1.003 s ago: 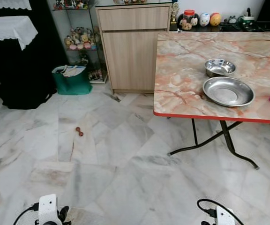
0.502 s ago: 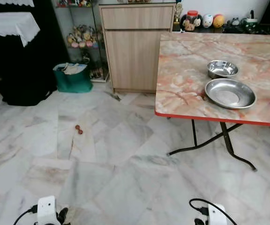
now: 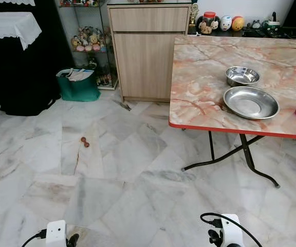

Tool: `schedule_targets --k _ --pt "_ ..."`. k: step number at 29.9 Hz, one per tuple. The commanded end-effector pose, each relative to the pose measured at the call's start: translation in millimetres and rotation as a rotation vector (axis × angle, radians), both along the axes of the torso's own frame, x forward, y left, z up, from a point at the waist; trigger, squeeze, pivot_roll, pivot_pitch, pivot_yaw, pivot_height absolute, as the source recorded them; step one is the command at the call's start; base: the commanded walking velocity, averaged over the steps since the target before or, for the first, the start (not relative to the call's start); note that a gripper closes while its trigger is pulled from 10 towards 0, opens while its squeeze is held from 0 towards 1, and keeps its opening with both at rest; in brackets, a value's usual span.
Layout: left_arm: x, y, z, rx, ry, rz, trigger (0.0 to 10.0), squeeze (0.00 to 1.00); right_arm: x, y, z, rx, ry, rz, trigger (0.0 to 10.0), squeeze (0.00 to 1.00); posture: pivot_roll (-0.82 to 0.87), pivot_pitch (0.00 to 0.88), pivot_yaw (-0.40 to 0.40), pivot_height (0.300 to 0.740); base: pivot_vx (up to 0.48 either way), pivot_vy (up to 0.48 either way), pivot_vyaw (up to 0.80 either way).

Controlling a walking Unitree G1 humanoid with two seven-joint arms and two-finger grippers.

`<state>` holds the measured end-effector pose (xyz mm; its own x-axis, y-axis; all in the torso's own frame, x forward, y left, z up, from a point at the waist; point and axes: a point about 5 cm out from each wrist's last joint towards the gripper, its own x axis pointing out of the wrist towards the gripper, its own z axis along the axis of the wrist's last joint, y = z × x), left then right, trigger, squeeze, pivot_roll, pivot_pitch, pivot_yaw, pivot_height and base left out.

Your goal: Setting the table

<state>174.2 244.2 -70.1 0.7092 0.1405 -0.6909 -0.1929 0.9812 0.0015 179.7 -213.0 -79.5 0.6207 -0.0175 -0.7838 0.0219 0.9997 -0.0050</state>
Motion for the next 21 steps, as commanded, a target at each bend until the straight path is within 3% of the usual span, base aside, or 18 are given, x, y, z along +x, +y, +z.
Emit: schedule_targets --k 1,4,16,21 --pt "-0.4 3.9 0.4 0.022 0.018 -0.019 10.0 0.0 -1.5 1.5 -1.0 0.008 0.002 -0.015 10.0 0.0 0.0 0.0 0.036 0.74 0.0 0.0 0.0" --pt "-0.5 5.3 0.7 0.027 0.023 -0.034 10.0 0.0 -4.4 1.7 -2.5 0.01 0.009 -0.028 10.0 0.0 -0.01 0.0 0.042 0.74 0.0 0.0 0.0" --pt "-5.3 6.1 -1.5 0.031 0.043 -0.04 10.0 0.0 -9.5 1.3 -4.9 0.011 0.025 -0.048 10.0 0.0 0.0 0.0 0.035 0.74 0.0 -0.266 0.0" --pt "-4.8 6.5 -1.2 0.032 0.042 -0.043 10.0 0.0 -8.3 1.4 -4.8 0.017 0.033 -0.062 10.0 0.0 0.01 0.0 0.029 0.74 0.0 -0.252 -0.68"
